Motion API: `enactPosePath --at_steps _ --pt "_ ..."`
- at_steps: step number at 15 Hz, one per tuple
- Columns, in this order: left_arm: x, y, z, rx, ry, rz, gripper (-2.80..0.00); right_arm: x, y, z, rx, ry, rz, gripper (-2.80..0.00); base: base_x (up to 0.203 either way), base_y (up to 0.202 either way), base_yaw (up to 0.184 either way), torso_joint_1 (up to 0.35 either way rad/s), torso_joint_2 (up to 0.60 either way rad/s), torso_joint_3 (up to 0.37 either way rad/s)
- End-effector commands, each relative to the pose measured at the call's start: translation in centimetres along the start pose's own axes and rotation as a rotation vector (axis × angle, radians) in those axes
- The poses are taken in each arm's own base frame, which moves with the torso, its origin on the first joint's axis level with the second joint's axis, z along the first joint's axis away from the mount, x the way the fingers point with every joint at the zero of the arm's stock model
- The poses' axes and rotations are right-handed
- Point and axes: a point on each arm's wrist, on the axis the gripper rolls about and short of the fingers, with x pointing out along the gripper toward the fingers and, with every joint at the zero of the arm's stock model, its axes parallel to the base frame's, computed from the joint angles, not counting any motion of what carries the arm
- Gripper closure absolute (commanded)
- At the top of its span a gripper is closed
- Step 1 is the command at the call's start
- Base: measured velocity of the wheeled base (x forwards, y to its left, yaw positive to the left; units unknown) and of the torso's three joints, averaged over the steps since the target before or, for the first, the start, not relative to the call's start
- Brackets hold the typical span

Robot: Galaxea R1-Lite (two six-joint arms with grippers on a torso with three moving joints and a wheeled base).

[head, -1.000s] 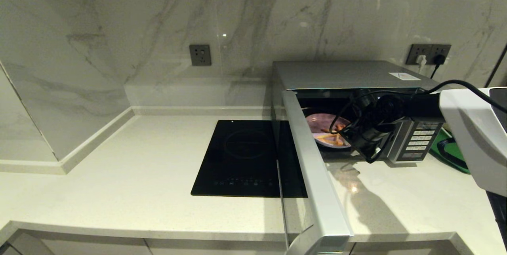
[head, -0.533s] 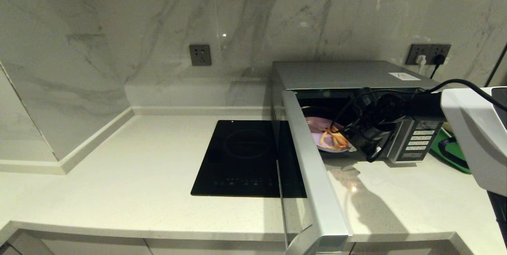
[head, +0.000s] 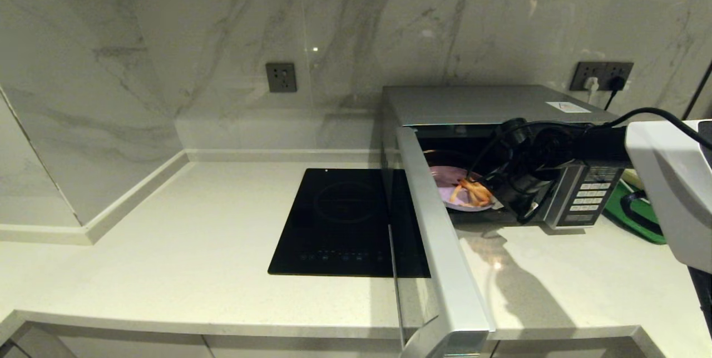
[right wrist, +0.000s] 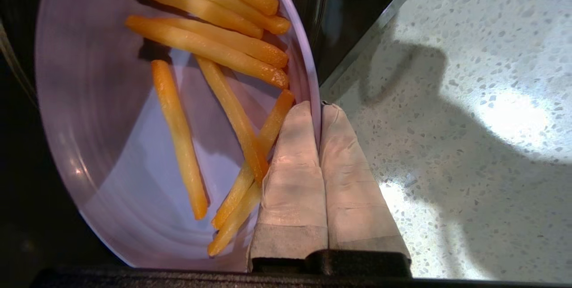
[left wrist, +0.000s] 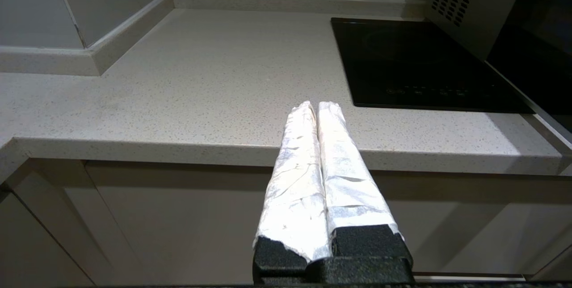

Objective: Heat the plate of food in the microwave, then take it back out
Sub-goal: Take the plate out of the microwave

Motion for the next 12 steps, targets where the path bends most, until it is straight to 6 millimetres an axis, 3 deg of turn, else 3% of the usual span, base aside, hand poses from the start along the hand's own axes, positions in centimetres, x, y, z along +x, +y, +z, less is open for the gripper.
enactPosePath --at_steps 1,7,12 --pt "0.0 0.0 0.0 -0.001 0.001 0.001 0.0 -1.1 0.1 0.5 0.013 -0.012 0.018 0.0 0.0 0.0 0.0 0.0 0.0 0.0" --pt "0.0 0.0 0.0 -0.001 0.001 0.0 0.0 -3.7 -0.6 0.9 0.018 -0.02 0.02 0.0 0.0 0.0 0.0 0.0 0.0 0.0" --pt "0.0 0.0 0.0 -0.001 0.0 0.0 0.0 -7.0 -4.3 0.8 0.024 0.0 -0.053 0.0 0.0 0.0 0.0 0.0 0.0 0.0"
